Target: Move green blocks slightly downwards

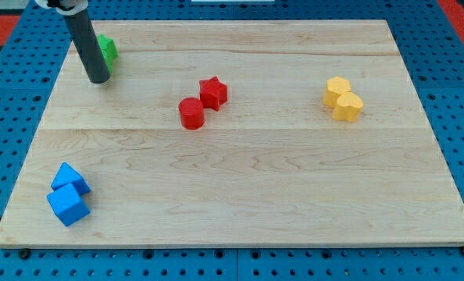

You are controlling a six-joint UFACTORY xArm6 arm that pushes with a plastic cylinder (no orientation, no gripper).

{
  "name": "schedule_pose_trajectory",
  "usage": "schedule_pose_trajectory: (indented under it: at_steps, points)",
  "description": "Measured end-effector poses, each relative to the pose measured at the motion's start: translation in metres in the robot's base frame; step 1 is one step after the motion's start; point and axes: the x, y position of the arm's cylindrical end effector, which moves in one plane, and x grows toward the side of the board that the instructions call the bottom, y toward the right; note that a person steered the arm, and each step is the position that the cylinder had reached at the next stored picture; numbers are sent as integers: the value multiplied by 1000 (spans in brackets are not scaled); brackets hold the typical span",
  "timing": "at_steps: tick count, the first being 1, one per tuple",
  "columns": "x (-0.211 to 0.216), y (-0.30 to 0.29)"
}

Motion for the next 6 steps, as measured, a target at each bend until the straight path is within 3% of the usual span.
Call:
schedule_pose_trajectory:
  at_steps: [2,4,6]
  points:
    - [-7,-16]
    - [-6,-69]
    - [-91,-42]
